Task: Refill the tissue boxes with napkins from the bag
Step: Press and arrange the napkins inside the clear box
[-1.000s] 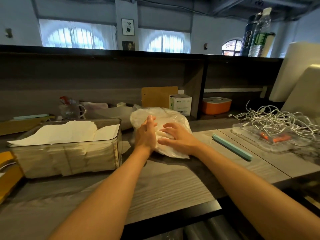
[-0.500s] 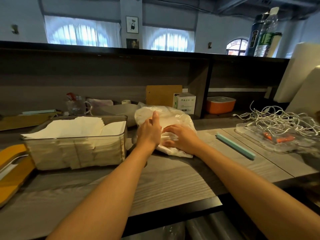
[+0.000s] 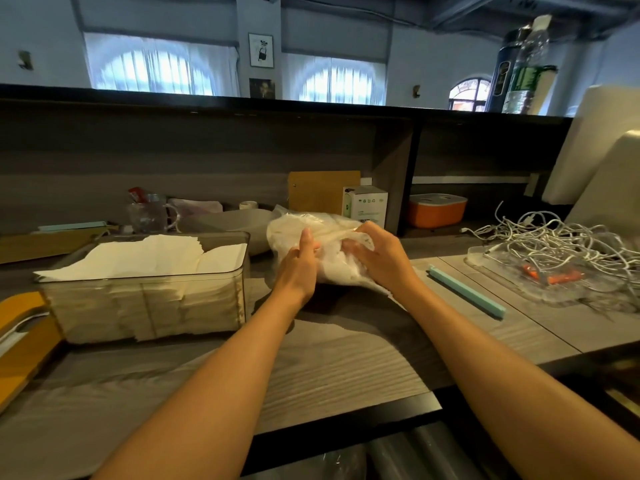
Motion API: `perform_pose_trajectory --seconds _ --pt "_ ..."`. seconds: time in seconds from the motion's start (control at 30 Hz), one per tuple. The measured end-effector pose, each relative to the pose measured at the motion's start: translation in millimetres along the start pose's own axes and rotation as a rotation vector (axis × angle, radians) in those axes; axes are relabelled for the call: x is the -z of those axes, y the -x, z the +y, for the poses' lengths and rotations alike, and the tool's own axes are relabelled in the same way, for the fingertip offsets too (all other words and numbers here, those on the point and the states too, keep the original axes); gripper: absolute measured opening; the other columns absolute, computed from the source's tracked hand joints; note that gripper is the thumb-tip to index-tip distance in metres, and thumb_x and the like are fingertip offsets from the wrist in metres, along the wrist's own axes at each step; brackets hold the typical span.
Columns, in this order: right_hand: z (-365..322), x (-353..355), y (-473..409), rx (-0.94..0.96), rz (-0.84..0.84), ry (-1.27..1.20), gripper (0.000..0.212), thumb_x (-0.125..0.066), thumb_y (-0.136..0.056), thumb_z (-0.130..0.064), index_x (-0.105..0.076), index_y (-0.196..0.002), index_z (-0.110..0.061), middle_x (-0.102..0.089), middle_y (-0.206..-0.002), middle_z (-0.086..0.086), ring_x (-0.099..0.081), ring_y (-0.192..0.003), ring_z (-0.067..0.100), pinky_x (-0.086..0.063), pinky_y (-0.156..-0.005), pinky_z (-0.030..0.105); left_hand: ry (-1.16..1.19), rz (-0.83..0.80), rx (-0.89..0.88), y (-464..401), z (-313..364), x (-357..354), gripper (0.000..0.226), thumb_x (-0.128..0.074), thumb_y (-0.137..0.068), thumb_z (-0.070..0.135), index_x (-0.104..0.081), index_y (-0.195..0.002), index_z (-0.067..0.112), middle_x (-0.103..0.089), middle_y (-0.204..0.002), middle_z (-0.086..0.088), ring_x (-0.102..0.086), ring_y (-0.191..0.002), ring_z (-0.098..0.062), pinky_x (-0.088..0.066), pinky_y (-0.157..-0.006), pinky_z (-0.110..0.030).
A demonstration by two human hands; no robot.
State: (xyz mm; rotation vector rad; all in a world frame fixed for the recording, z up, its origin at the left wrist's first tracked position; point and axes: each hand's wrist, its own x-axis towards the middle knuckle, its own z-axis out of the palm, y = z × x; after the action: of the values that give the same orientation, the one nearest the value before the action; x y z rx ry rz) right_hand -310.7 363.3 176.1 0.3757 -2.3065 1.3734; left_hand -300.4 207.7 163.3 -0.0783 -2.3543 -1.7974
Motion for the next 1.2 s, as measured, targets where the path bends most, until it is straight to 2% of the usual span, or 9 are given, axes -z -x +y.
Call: perform_pose_trajectory --seconds 0.07,0.2,0.33,0.47,0.63,0.77,0.9,1.07,1.2 --pt "-0.7 5.2 -1.4 0.044 0.055 0.063 0.014 -0.068 -0.091 -0.024 -0.057 -0.083 -0.028 -0.060 -0.080 -0.007 -0.060 -0.078 0.013 -0.049 -0.069 0.030 -0.059 -0.008 -0.011 -0.2 -1.8 0.1 0.072 -0.008 -0.101 0.062 -0.055 -0.140 0.023 -0.053 -0.144 -0.006 -0.045 -0.133 -0.026 -0.029 -0.109 -0.038" --pt "-0.6 8.3 0.4 0.006 0.152 -0.055 0.004 -0.060 -0.096 -0.025 -0.062 -0.097 -0.021 -0.062 -0.085 -0.007 -0.061 -0.080 0.011 -0.054 -0.068 0.026 -0.090 0.009 0.014 -3.3 -4.4 -1.0 0.072 -0.013 -0.102 0.061 -0.051 -0.142 0.014 -0.049 -0.144 -0.010 -0.045 -0.130 -0.028 -0.033 -0.102 -0.039" --pt "-4.1 13.0 1.7 -0.007 0.310 -0.169 0.014 -0.057 -0.098 -0.028 -0.067 -0.089 -0.024 -0.069 -0.085 0.002 -0.066 -0.082 0.018 -0.057 -0.073 0.036 -0.170 0.067 -0.020 -9.5 -5.3 2.6 0.069 -0.019 -0.105 0.053 -0.064 -0.121 0.004 -0.056 -0.120 -0.009 -0.048 -0.109 -0.024 -0.034 -0.091 -0.033" --pt "-7.7 18.1 2.8 -0.061 0.408 -0.278 0.018 -0.056 -0.099 -0.030 -0.065 -0.083 -0.030 -0.068 -0.083 -0.005 -0.066 -0.080 0.012 -0.056 -0.069 0.027 -0.168 0.155 -0.036 -17.5 -11.1 7.3 0.066 -0.020 -0.105 0.053 -0.071 -0.111 0.012 -0.063 -0.111 -0.004 -0.055 -0.096 -0.017 -0.040 -0.084 -0.033" --pt "-4.7 25.6 0.8 -0.291 0.504 -0.517 0.019 -0.061 -0.096 -0.034 -0.071 -0.093 -0.018 -0.072 -0.088 0.003 -0.069 -0.083 0.018 -0.059 -0.072 0.032 -0.196 0.367 -0.362 -4.1 7.3 8.2 0.056 -0.032 -0.108 0.036 -0.074 -0.080 0.011 -0.067 -0.081 0.001 -0.057 -0.073 -0.010 -0.040 -0.075 -0.026" --pt "-11.8 37.2 3.8 -0.380 0.547 -0.718 0.012 -0.063 -0.095 -0.028 -0.071 -0.088 -0.021 -0.071 -0.086 0.001 -0.070 -0.083 0.020 -0.059 -0.070 0.032 -0.022 0.237 -0.400 6.8 11.2 -3.3 0.056 -0.032 -0.105 0.041 -0.071 -0.076 0.012 -0.068 -0.076 0.004 -0.061 -0.075 -0.005 -0.040 -0.071 -0.013" --pt "-20.3 44.2 3.2 -0.397 0.513 -0.820 0.012 -0.060 -0.097 -0.024 -0.067 -0.087 -0.025 -0.070 -0.091 0.000 -0.068 -0.089 0.022 -0.058 -0.074 0.035 0.167 0.110 -0.238 10.7 16.8 -11.9 0.056 -0.030 -0.107 0.040 -0.072 -0.085 0.009 -0.072 -0.088 -0.002 -0.065 -0.085 -0.014 -0.048 -0.080 -0.027" --pt "-24.8 45.9 1.4 -0.385 0.371 -0.820 0.015 -0.050 -0.103 -0.021 -0.062 -0.109 -0.015 -0.065 -0.092 -0.001 -0.064 -0.078 0.011 -0.054 -0.053 0.021 0.293 0.007 -0.173 17.8 28.1 -10.7 0.063 -0.023 -0.105 0.051 -0.073 -0.094 0.015 -0.074 -0.097 0.003 -0.066 -0.096 -0.016 -0.048 -0.082 -0.028" --pt "-28.2 49.0 8.3 -0.396 0.309 -0.989 0.020 -0.038 -0.105 -0.020 -0.053 -0.091 -0.019 -0.056 -0.080 0.000 -0.055 -0.071 0.010 -0.052 -0.051 0.022 0.436 -0.173 -0.068 21.6 30.3 -13.6 0.065 -0.021 -0.099 0.062 -0.061 -0.119 0.015 -0.065 -0.118 -0.001 -0.062 -0.112 -0.019 -0.049 -0.087 -0.026"
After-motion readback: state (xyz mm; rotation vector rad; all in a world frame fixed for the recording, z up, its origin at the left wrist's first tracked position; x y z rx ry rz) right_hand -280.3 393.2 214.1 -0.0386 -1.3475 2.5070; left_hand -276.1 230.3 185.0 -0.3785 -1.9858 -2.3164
